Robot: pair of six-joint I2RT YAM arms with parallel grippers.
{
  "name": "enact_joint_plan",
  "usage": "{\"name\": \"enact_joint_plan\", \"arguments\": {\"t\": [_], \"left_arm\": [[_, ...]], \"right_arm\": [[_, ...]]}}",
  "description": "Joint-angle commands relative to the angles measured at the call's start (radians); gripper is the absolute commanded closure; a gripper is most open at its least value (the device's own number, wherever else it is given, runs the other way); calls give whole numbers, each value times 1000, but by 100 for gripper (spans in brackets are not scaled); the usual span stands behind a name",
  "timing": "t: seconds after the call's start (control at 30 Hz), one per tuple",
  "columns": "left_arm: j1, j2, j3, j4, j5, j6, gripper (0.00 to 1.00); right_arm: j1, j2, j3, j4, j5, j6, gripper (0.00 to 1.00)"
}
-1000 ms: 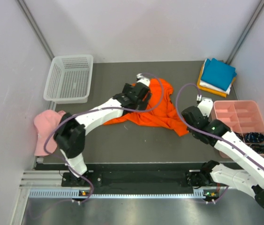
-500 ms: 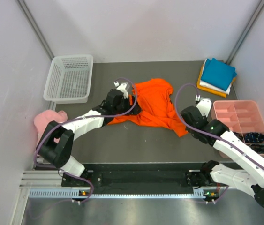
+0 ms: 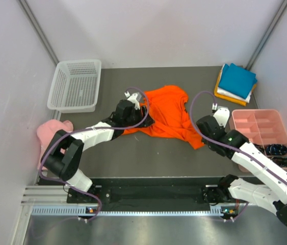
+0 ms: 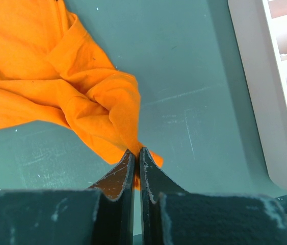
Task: Fold and stack the t-shirts
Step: Flatten out the tshirt
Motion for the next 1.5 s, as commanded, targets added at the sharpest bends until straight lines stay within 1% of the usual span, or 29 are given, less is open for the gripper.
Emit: {"name": "enact_joint_plan", "arguments": {"t": [0.0, 0.17, 0.47, 0.63, 0.83, 1.47], "left_arm": [[3, -6, -30, 37, -53, 9, 46], [16, 10, -50, 58, -61, 5, 45], [59, 46, -62, 95, -35, 9, 45], [68, 79, -71, 151, -15, -6, 45], [68, 126, -63, 202, 13, -29, 47], [77, 168, -31, 239, 13, -34, 52]], "right_arm": [[9, 7, 8, 30, -1, -5, 100], [8, 7, 11, 26, 0, -5, 100], [9, 7, 15, 18, 5, -8, 100], [8, 7, 10, 10, 8, -8, 100], [8, 7, 18, -4, 16, -10, 100], [9, 9, 16, -13, 16, -7, 100]]}}
